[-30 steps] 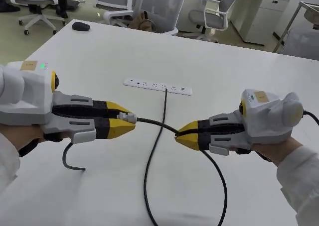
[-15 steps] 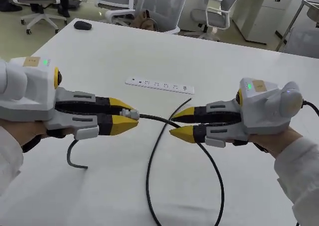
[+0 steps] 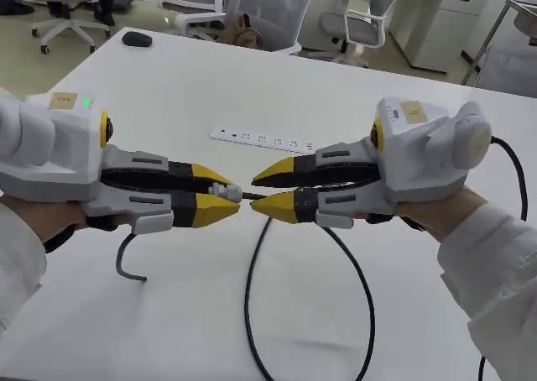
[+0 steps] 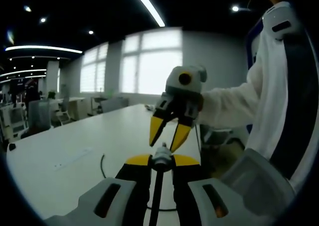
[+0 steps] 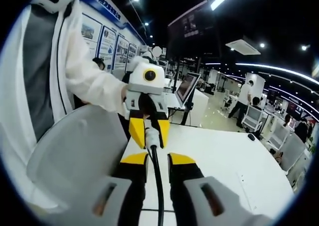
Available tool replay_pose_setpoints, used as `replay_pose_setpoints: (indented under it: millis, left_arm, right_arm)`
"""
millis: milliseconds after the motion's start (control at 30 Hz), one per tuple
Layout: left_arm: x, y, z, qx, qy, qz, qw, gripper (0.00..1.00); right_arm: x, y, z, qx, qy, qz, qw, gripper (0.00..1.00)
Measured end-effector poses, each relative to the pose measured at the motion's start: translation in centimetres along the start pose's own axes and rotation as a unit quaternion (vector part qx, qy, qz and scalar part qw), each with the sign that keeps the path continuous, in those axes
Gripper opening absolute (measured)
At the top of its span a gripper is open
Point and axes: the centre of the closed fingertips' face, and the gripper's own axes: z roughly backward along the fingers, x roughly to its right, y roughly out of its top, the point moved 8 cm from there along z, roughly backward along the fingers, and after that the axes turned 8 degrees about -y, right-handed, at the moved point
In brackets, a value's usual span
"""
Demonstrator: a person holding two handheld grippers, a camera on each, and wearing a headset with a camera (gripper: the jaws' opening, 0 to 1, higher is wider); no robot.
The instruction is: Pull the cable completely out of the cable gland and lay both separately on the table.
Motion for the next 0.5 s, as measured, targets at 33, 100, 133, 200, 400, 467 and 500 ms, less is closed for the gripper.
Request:
replay_pose_setpoints:
  millis: [33, 100, 133, 200, 400, 467, 500]
  left_arm:
    - [0.05, 0.04, -0.02, 0.0, -0.002, -0.001, 1.0, 0.17]
    - [0.09, 0.09, -0.04, 0.001, -0.002, -0.004, 1.0, 0.17]
    - [0.11, 0.12, -0.06, 0.001, -0.003, -0.004, 1.0, 0.17]
    - [0.12, 0.16, -0.08, 0.001, -0.002, -0.005, 1.0, 0.17]
    - [0.13, 0.08, 0.12, 0.001, -0.003, -0.003, 1.0, 0.17]
    - [0.09, 0.05, 0.18, -0.001, -0.003, -0.003, 1.0, 0.17]
    - [0.07, 0.05, 0.21, -0.001, -0.003, -0.002, 1.0, 0.17]
  right_arm:
    - [-0.02, -0.05, -0.1, -0.001, 0.002, 0.0, 1.0, 0.12]
    - [-0.2, -0.07, -0.29, -0.002, 0.009, 0.0, 1.0, 0.09]
    - [-0.26, -0.08, -0.39, -0.003, 0.011, 0.001, 0.9999, 0.07]
    - [-0.33, -0.08, -0.5, -0.002, 0.013, 0.001, 0.9999, 0.05]
    - [-0.48, -0.12, -0.71, -0.001, 0.016, 0.0, 0.9999, 0.04]
    - [-0.52, -0.14, -0.77, -0.002, 0.016, 0.002, 0.9999, 0.03]
    - [-0.53, -0.14, -0.79, -0.001, 0.016, 0.002, 0.9999, 0.03]
